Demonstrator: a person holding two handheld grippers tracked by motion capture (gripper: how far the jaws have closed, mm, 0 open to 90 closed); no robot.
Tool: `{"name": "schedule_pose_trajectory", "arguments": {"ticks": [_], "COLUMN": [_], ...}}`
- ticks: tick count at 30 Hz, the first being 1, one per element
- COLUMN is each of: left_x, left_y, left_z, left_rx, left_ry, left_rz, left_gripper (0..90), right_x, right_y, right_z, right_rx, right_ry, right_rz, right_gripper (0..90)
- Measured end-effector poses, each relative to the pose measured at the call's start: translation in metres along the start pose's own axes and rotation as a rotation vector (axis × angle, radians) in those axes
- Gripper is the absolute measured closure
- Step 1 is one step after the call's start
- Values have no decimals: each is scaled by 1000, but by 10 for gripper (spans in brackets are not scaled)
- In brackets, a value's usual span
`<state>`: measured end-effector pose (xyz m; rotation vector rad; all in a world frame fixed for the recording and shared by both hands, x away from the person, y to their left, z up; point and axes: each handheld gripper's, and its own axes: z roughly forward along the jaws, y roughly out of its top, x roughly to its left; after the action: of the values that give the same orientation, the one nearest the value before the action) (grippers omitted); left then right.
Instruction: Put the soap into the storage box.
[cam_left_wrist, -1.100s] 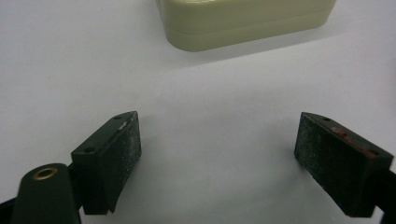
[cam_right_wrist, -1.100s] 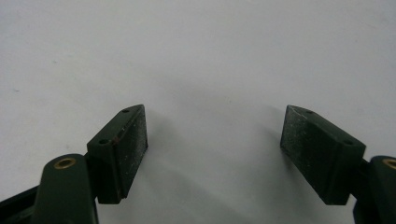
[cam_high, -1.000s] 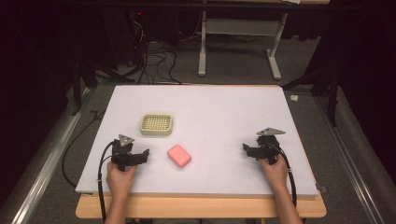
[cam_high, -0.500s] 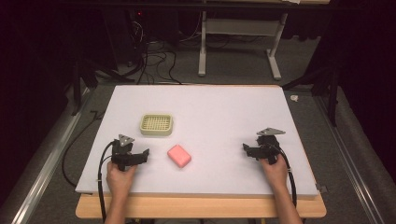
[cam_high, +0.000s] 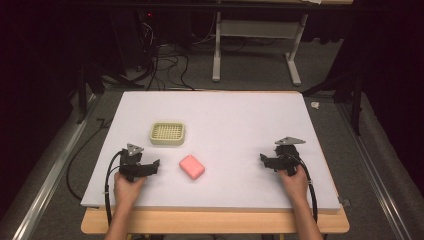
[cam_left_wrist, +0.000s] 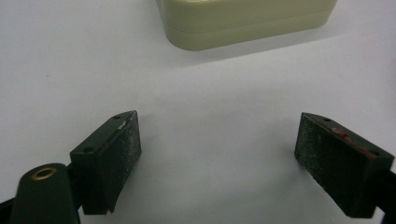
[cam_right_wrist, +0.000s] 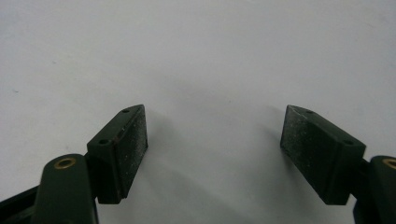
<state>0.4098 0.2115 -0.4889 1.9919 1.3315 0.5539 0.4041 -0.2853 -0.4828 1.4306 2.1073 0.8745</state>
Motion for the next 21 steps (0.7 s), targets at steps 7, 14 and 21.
{"name": "schedule_pose_trajectory", "arguments": {"ticks": [7, 14, 21], "left_x": [-1, -9, -24], "left_y": [1, 8, 18], "left_z": [0, -15, -34], "left_rx": [6, -45, -106], "left_ry": [11, -19, -69], "left_rz": [0, -8, 57], "left_gripper": [151, 155, 152], "right_x": [0, 0, 0], "right_y": [0, 0, 0], "right_z": [0, 0, 0], "right_rx": [1, 0, 0], "right_ry": [1, -2, -1], "right_rz": [0, -2, -2], "right_gripper": [235, 235, 235]}}
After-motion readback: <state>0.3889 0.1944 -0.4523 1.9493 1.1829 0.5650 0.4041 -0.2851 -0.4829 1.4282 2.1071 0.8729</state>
